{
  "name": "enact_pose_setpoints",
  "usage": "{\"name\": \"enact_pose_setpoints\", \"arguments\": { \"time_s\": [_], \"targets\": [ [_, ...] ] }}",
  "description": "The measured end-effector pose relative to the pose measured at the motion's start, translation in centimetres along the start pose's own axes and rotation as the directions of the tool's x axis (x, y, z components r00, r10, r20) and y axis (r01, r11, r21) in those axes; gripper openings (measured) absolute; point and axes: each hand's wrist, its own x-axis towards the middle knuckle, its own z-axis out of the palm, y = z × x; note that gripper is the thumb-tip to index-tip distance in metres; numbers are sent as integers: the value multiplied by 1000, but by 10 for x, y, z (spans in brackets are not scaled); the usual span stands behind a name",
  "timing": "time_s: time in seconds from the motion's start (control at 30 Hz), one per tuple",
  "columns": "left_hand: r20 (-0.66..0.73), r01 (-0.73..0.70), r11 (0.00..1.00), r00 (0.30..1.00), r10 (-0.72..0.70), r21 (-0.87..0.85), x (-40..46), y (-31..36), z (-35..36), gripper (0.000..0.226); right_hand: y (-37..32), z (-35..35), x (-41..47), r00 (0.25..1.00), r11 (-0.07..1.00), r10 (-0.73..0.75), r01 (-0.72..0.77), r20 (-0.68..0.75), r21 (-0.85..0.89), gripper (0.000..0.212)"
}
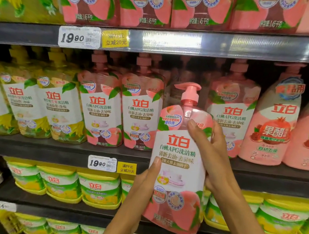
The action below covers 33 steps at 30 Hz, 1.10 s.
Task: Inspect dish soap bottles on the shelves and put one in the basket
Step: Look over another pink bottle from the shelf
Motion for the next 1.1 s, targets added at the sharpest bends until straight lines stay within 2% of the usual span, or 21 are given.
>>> {"name": "enact_pose_setpoints", "arguments": {
  "time_s": [0.13, 0.23, 0.3, 0.33, 0.4, 0.5, 0.57, 0.63, 0.67, 0.73, 0.8, 0.83, 0.9, 1.03, 1.1],
  "targets": [
    [-83, -17, 995, 996, 9, -97, 6, -3, 7, 68, -8, -2, 0, 1000, 997, 2, -2, -1, -73, 92],
    [-81, -47, 985, 996, 34, -165, 10, -4, 6, 60, -16, -11, 2, 1000, 999, -12, 13, 8, -45, 99],
    [-67, -52, 970, 997, 37, -239, 13, -3, 5, 59, -18, -15, 3, 997, 1000, -1, 0, 81, 3, 98],
    [-54, -54, 956, 998, 40, -287, 15, -2, 4, 58, -19, -16, 3, 990, 998, 1, -10, 140, 60, 94],
    [-6, -51, 943, 999, 52, -328, 17, -3, 5, 52, -18, -13, 2, 966, 984, -6, -41, 259, 174, 73],
    [53, -22, 944, 998, 42, -329, 14, -5, 10, 44, -11, -10, -1, 947, 935, -47, -70, 319, 348, 53],
    [37, -23, 961, 999, 35, -276, 14, -4, 11, 47, -8, -10, -2, 947, 915, -81, -54, 312, 399, 48],
    [-62, -33, 993, 998, 26, -114, 14, 1, 11, 58, -8, -12, -2, 956, 906, -73, -55, 284, 419, 54],
    [-97, -48, 999, 994, 46, -20, 14, 3, 11, 63, -9, -11, -1, 967, 914, -71, -36, 244, 405, 64],
    [-65, -129, 977, 988, 142, 170, 12, 3, 10, 66, -13, -9, 1, 985, 946, -97, 46, 143, 320, 88],
    [26, -230, 941, 973, 230, 247, 7, 1, 14, 55, -15, -6, 2, 988, 973, -138, 121, 73, 197, 93],
    [54, -256, 928, 966, 251, 272, 4, -1, 17, 65, -15, -4, 2, 990, 983, -134, 127, 51, 129, 95],
    [73, -285, 923, 959, 275, 260, 2, -5, 25, 68, -15, 0, 0, 990, 991, -136, 136, 26, 6, 99],
    [-18, -188, 970, 981, 193, 155, 0, -13, 20, 55, -17, 1, -6, 985, 979, -162, 169, 67, -112, 98],
    [-28, -125, 990, 992, 127, 73, -2, -14, 11, 71, -24, -4, -4, 981, 966, -168, 183, 96, -180, 96]
  ]
}}
